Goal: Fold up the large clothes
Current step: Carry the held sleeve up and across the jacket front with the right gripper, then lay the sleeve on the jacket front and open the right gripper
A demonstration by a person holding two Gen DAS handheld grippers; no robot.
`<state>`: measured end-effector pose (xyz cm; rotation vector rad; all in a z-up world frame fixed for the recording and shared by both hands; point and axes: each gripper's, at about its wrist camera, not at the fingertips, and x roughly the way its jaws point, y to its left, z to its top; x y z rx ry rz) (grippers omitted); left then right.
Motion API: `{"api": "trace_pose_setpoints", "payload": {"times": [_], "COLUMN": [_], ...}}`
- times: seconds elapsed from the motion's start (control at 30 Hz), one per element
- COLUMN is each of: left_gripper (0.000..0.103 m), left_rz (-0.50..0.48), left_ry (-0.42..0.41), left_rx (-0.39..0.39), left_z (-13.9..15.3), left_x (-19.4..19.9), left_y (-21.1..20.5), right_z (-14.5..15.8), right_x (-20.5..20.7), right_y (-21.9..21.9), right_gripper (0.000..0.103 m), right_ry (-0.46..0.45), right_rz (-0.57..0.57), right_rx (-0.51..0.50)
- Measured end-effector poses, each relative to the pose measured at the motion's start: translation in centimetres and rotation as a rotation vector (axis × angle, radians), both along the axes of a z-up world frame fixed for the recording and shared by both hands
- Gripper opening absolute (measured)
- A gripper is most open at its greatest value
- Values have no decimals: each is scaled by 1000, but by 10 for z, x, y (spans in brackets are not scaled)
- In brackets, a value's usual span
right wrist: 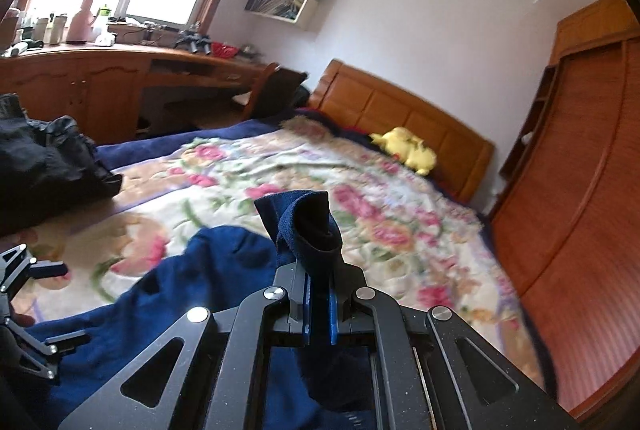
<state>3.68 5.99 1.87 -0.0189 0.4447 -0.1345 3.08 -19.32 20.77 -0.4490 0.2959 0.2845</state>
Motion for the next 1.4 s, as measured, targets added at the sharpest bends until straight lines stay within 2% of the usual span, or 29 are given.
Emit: {"api": "trace_pose_setpoints", "payload": {"times": [0.1,0.37,0.53,0.63,0.77,0.8,0.87,1.03,1.4], "left_gripper": [85,85,85,85,85,85,85,85,85], "left_rz": [10,27,31,36,39,39,34,26,21], "left_ry": [-1,0,2,3,8,9,11,15,52], "left_rx": [-7,-14,-10,-10,-12,-11,-4,10,36], "left_z": [0,-1,-1,-1,-1,-2,-2,-3,-13], "left_x": [0,2,3,3,2,2,3,4,9], "left_y": [4,11,12,13,14,13,11,7,1], "right_z": [14,13,11,13,16,18,10,-26,-81], "right_x": [8,18,25,24,19,20,22,34,56], "right_y": [0,0,3,0,-6,-10,-17,-38,-65], "right_gripper": [6,6,6,22,54,56,59,59,59], "right_ry": [50,117,154,217,211,215,222,287,400], "right_rz": [23,30,54,76,103,106,78,3,-95], "right_rx": [24,19,56,105,135,145,143,103,124]}}
